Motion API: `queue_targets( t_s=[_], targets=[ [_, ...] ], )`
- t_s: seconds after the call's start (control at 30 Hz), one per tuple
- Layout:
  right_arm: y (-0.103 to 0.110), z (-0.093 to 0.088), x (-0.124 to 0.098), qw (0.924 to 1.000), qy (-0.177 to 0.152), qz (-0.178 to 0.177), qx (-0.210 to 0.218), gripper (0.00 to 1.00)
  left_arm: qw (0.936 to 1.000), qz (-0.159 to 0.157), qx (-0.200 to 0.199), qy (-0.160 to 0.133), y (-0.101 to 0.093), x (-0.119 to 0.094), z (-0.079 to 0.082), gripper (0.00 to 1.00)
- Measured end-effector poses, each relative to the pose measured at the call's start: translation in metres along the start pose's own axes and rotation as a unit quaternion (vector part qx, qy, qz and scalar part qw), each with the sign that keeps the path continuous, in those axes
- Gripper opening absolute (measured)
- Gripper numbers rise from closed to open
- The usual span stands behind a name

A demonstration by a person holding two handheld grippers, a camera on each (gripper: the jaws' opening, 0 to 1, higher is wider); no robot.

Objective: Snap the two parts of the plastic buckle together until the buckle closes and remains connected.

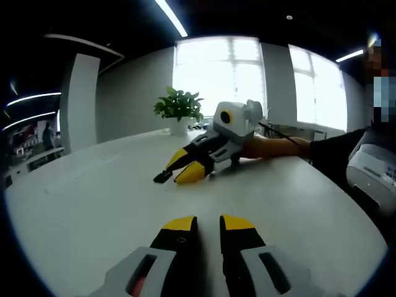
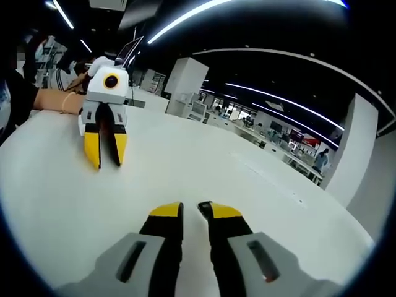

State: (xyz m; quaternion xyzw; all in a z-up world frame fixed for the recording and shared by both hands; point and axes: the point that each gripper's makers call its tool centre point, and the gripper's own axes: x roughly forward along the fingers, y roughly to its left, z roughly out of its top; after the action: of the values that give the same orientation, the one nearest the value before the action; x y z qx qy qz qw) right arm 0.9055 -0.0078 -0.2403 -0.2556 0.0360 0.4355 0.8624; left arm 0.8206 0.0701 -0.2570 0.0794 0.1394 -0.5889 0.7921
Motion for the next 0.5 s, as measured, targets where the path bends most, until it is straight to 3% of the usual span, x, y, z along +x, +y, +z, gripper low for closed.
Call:
queue_targets(
  t_s=[0.23,0.5],
  targets=[
    [-0.008,0.005,-0.006,0.9999,-0.005,-0.011,0.001,0.16,0.9998,0.012,-0.010,-0.014,0.007,-0.004,0.008,0.14],
    [-0.013,0.007,-0.011,0.9998,-0.007,-0.019,0.007,0.16,0.9991,0.040,-0.008,-0.005,0.018,-0.006,0.007,0.14]
  ],
)
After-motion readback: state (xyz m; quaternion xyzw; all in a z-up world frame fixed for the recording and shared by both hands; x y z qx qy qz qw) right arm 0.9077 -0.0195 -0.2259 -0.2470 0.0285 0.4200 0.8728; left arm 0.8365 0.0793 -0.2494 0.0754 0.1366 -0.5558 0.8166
